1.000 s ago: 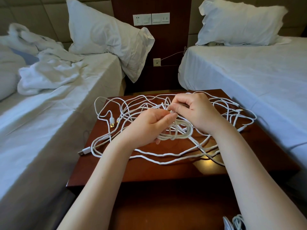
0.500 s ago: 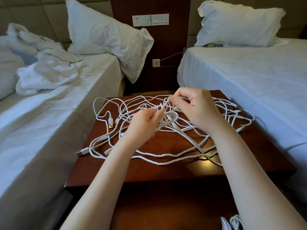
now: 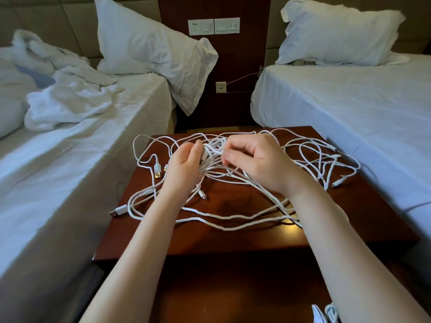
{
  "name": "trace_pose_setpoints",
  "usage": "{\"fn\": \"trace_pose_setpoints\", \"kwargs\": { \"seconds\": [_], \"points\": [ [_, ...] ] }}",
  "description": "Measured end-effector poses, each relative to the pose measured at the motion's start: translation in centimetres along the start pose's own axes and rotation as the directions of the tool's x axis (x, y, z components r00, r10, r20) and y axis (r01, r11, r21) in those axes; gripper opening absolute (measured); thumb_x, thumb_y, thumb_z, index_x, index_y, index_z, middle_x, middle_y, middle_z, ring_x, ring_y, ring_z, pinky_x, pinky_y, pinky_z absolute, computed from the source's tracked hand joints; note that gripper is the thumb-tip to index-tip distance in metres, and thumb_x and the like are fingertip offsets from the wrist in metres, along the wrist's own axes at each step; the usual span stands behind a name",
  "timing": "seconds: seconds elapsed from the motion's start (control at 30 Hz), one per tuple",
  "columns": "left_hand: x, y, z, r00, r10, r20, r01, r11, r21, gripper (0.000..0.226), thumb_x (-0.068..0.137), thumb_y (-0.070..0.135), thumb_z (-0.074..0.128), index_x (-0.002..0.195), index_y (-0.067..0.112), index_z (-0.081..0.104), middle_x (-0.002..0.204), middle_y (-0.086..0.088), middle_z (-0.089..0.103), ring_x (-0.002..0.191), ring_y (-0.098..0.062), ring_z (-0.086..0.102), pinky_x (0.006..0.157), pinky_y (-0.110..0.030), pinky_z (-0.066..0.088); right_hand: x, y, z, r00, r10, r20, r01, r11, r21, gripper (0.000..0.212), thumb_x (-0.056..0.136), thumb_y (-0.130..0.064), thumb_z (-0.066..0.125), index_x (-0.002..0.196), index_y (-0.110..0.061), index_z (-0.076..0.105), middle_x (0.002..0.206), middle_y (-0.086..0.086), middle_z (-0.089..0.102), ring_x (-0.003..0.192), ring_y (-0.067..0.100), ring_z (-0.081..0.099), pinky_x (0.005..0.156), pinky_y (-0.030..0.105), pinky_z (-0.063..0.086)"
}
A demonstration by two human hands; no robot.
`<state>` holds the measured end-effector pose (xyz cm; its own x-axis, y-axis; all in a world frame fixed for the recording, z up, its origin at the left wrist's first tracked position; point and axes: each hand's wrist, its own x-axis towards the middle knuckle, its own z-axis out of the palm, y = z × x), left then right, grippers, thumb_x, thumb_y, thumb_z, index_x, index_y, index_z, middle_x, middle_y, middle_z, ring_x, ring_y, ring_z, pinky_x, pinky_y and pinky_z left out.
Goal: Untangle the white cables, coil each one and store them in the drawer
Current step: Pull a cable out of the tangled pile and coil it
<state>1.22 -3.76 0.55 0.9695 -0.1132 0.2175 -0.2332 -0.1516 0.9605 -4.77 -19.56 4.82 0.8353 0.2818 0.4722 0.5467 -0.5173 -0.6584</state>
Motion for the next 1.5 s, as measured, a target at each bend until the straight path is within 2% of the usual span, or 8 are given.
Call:
{"fn": "trace_pose_setpoints", "kwargs": {
  "seconds": [0.2,0.43,0.57,0.63,0.73,0.9,1.1,1.5],
  "points": [
    [-0.1,0.6,-0.5,0.951,0.114,-0.288,-0.108,0.994,0.035,0.023,0.093,0.038,0.054,0.075,0.024,0.049,0.068,-0.003,0.051,0.064,-0.029,0.051,0.064,-0.047,0.048,0.1,0.1,0.9,0.973,0.131,0.192,-0.128,0.991,-0.026,0.018,0.093,-0.017,0.062,0.1,-0.024,0.077,0.099,-0.007,0.075,0.093,0.0,0.066,0.087,0.019,0.05],
    [-0.5,2.1,-0.6,0.969,0.115,-0.22,-0.166,0.959,-0.229,0.03,0.092,0.028,0.059,0.065,0.024,0.048,0.06,-0.004,0.042,0.054,-0.017,0.038,0.045,-0.026,0.035,0.3,1.4,2.1,0.919,0.293,0.265,-0.273,0.956,-0.11,0.023,0.091,-0.036,0.064,0.112,-0.03,0.072,0.115,-0.013,0.07,0.112,0.004,0.06,0.105,0.035,0.044],
    [-0.9,3.1,-0.9,0.985,0.136,-0.104,-0.165,0.918,-0.36,0.03,0.097,0.018,0.055,0.069,0.015,0.046,0.053,0.004,0.048,0.043,-0.009,0.042,0.039,-0.021,0.033,0.3,1.4,1.9,0.934,0.284,0.219,-0.289,0.957,-0.008,0.022,0.093,-0.031,0.062,0.111,-0.026,0.073,0.078,-0.031,0.068,0.079,-0.015,0.06,0.078,0.01,0.044],
    [-1.4,3.8,-0.8,0.986,0.162,-0.043,-0.165,0.894,-0.417,0.03,0.097,0.014,0.052,0.068,0.013,0.044,0.05,0.005,0.048,0.04,-0.006,0.042,0.037,-0.018,0.034,0.2,1.6,1.5,0.939,0.281,0.198,-0.289,0.957,0.013,0.023,0.094,-0.031,0.06,0.112,-0.024,0.073,0.056,-0.021,0.059,0.052,-0.009,0.054,0.058,0.007,0.038],
    [-2.1,4.7,-0.4,0.975,0.213,0.063,-0.162,0.877,-0.452,0.028,0.097,0.01,0.05,0.069,0.012,0.043,0.049,0.006,0.049,0.038,-0.003,0.046,0.037,-0.014,0.036,0.0,1.9,1.2,0.948,0.263,0.177,-0.262,0.965,-0.029,0.022,0.094,-0.033,0.059,0.108,-0.027,0.074,0.059,-0.006,0.058,0.046,-0.001,0.05,0.055,0.01,0.038],
    [-2.3,4.7,0.0,0.945,0.265,0.192,-0.195,0.927,-0.321,0.027,0.087,0.023,0.059,0.061,0.03,0.054,0.053,0.001,0.053,0.047,-0.017,0.046,0.041,-0.025,0.033,-0.2,2.8,0.1,0.969,0.243,0.045,-0.243,0.97,-0.011,0.033,0.093,-0.02,0.059,0.063,-0.034,0.061,0.062,0.01,0.061,0.057,0.024,0.05,0.056,0.035,0.04],
    [-2.6,4.5,0.6,0.914,0.246,0.323,-0.164,0.951,-0.261,0.027,0.087,0.027,0.059,0.061,0.031,0.054,0.049,0.003,0.049,0.038,-0.009,0.037,0.037,-0.02,0.027,-0.2,3.6,-1.2,0.98,0.187,-0.071,-0.194,0.975,-0.112,0.018,0.093,-0.014,0.062,0.096,-0.023,0.077,0.081,-0.012,0.069,0.077,0.006,0.063,0.072,0.036,0.054],
    [-2.5,4.1,0.5,0.923,0.195,0.331,-0.282,0.93,0.238,0.03,0.093,0.021,0.06,0.067,0.024,0.046,0.048,0.011,0.048,0.042,-0.003,0.037,0.042,-0.014,0.03,-0.6,2.9,-2.9,0.983,0.076,-0.169,-0.124,0.947,-0.297,0.004,0.085,-0.027,0.073,0.084,-0.023,0.075,0.074,-0.023,0.06,0.075,0.0,0.059,0.071,0.024,0.046]
  ]
}}
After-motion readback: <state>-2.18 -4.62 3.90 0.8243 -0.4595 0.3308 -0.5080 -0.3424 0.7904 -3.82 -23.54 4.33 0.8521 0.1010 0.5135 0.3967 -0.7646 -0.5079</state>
